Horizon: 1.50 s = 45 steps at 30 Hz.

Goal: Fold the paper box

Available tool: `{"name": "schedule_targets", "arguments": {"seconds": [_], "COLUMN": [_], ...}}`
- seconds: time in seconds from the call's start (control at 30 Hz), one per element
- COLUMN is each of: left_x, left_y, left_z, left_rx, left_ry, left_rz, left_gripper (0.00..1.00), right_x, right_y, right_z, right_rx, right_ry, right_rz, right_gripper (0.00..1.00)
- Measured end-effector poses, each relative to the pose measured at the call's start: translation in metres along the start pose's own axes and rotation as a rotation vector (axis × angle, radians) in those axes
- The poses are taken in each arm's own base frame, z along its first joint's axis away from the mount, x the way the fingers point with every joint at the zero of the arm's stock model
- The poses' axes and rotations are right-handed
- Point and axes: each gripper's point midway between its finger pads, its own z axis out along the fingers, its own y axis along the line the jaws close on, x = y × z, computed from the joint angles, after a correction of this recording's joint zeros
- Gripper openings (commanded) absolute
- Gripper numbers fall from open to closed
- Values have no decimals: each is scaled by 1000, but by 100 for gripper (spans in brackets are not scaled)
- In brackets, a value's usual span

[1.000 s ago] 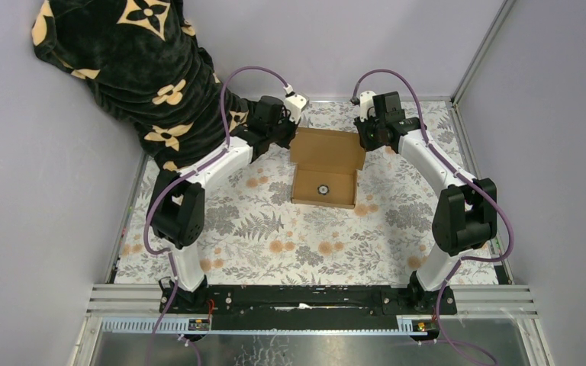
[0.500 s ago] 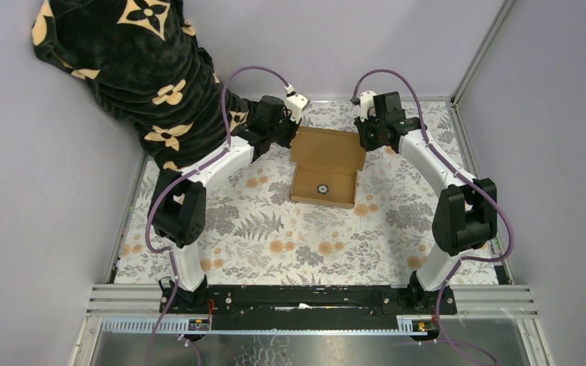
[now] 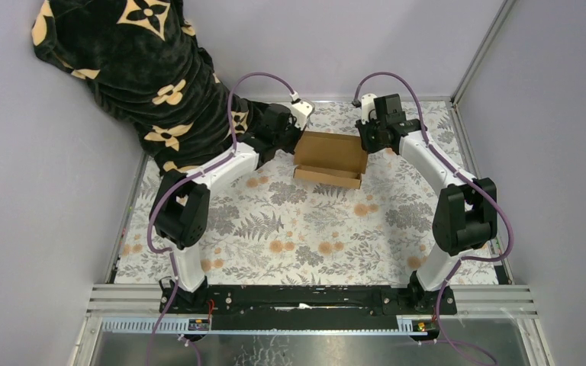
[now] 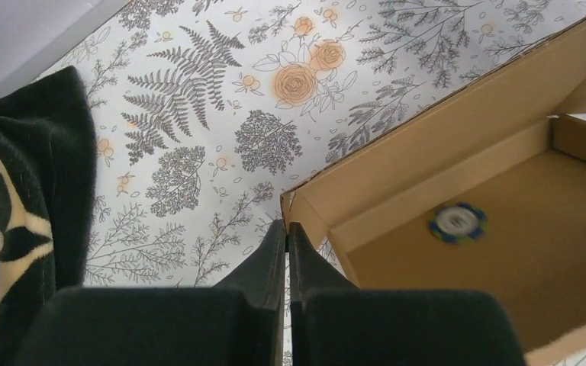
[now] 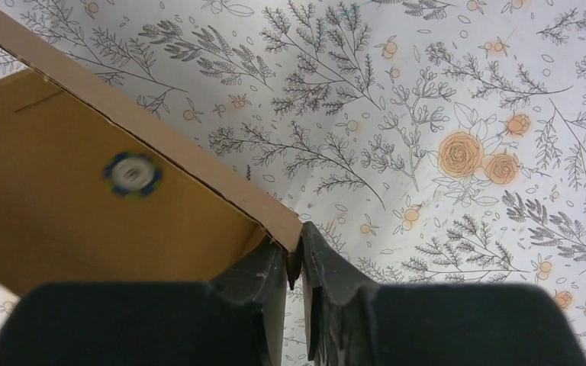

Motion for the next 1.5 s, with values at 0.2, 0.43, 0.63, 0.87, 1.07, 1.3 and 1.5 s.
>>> {"name": "schedule_targets", "arguments": {"seconds": [0.2,0.43,0.63,0.87,1.07,1.3,1.5], "left_x": [14,31,30,20,11,13,24], "left_y": [-5,-10,-9,-5,-5,-11,-15], "left_z": [1,-9,-22,-39,-52,-62,-62], "left_rx": [-40,-61,-79,-112,-139,-173,-195], "left_ry": [23,49,36,0,-44,-77,-56], "left_rz": [9,1,-4,-13,-24,-39,-37], "left_gripper": [2,2,2,3,3,3,3], "right_x": [8,8,6,-3,-6,-3,-5], "right_y": [1,6,15,28,36,43,47], "right_z": [3,5,0,-14,-21,-21,-22], "right_rx": [-2,-3,7,40,84,144,183], "right_ry": [14,-3,-33,-95,-141,-159,-166], "right_rz": [6,8,-13,-46,-65,-75,-89], "right_gripper": [17,17,16,16,15,15,15]}}
